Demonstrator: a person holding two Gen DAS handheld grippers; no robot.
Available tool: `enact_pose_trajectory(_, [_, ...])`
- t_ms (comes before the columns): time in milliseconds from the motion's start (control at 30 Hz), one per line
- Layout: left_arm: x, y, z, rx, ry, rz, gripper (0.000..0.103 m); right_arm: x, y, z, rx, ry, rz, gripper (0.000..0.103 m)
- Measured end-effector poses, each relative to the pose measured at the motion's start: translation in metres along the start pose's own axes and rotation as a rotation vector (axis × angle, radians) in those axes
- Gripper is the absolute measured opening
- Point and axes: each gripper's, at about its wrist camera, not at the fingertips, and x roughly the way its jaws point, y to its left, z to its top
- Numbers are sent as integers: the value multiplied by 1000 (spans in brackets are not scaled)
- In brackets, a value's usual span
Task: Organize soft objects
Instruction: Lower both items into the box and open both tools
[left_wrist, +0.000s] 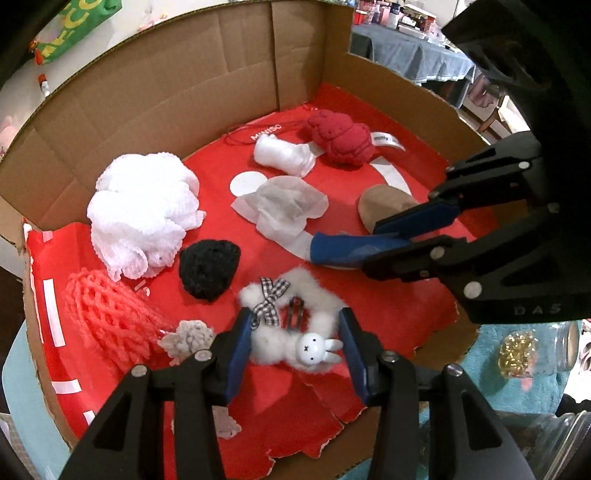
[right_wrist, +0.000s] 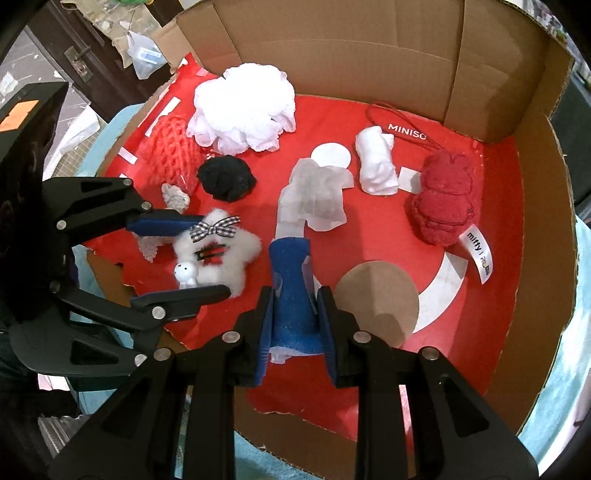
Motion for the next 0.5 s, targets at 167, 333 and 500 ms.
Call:
enact_pose_trajectory(167, [-1,0,1,-4,-9,-4,49,3,3,1,-5,15,-17,23])
enact_pose_trajectory(333, [-2,-1,0,-5,-6,2,49,4,7,2,-9,19,-32,23])
enact_pose_trajectory(500, [-10,-2,-5,-24,-25,8,55,4,8,1,7,28,-42,23])
